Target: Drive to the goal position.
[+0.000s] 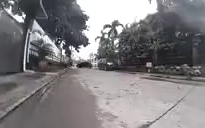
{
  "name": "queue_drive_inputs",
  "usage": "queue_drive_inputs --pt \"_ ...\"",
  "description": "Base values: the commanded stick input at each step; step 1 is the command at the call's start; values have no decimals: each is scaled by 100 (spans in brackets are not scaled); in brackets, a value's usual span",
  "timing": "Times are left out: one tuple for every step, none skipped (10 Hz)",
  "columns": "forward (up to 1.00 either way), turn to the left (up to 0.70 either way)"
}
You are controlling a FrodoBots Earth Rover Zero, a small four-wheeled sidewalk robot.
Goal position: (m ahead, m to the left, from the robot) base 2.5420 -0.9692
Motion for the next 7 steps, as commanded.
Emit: queue_drive_inputs --pt "70 -35" --pt "70 -35" --pt "70 -27" --pt "70 0" --pt "70 0" --pt "70 0" --pt "70 0"
